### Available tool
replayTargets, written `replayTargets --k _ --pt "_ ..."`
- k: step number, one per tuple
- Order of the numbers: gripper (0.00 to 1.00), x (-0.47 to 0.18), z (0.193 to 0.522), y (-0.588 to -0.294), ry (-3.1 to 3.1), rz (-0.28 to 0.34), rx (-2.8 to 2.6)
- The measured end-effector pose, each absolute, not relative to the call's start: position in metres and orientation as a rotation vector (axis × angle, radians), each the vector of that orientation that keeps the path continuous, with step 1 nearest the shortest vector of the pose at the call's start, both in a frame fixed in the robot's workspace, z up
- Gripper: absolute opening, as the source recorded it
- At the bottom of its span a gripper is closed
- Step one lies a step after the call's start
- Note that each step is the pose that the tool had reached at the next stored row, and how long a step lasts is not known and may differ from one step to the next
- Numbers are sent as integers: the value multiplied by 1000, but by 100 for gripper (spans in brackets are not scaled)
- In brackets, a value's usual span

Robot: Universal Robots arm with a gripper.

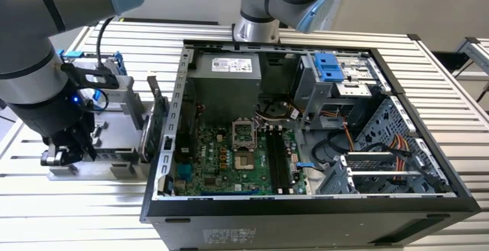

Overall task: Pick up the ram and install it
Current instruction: 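Pick up the ram and move it above insertion slot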

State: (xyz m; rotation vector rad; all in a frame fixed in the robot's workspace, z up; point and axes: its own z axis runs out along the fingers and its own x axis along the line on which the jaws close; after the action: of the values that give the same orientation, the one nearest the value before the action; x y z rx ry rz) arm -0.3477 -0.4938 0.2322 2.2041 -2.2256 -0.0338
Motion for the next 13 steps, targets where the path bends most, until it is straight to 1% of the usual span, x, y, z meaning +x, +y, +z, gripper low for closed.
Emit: replayTargets --k 13 --pt "0 -348 244 -494 -2226 -34 2204"
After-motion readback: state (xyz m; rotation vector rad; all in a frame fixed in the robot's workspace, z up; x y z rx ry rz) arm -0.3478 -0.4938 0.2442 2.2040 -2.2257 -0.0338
